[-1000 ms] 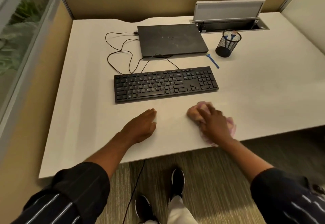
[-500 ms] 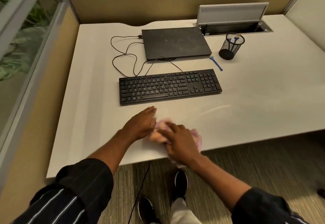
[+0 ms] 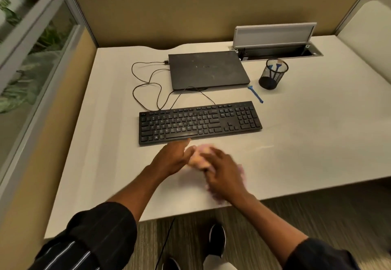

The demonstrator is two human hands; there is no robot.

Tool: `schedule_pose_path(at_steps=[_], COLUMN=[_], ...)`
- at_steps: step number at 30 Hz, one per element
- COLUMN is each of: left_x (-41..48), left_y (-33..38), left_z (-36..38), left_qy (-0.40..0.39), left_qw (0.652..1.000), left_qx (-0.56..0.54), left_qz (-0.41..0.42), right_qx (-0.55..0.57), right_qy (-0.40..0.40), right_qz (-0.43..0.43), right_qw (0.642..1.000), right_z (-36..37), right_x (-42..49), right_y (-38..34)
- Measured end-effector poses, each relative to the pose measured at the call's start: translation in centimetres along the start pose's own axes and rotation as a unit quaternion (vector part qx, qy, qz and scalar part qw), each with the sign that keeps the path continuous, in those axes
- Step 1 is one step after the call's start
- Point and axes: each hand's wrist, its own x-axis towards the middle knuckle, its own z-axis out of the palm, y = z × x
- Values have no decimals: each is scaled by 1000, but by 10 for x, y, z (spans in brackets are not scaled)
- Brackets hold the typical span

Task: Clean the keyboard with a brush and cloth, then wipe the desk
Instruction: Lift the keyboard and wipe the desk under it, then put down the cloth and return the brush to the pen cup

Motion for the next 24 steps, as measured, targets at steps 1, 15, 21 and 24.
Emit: schedule_pose_path(at_steps=[1, 15, 21, 24], left_x=[6, 141, 176, 201], left_y=[6, 163, 212, 230], left_z=[0, 43, 64, 68], left_qy=[13, -86, -86, -34], left_qw=[997, 888, 871, 927], left_qx=[-70, -437, -464, -345], left_qz=[-20, -118, -138, -143], right_qx=[-3, 426, 484, 396], right_qy=[51, 0, -72, -14], right_qz=[42, 224, 264, 289], right_qw=[998, 877, 831, 872], right_z=[-8, -142, -189, -204], right_x=[9, 74, 93, 115], right_y=[11, 149, 211, 233])
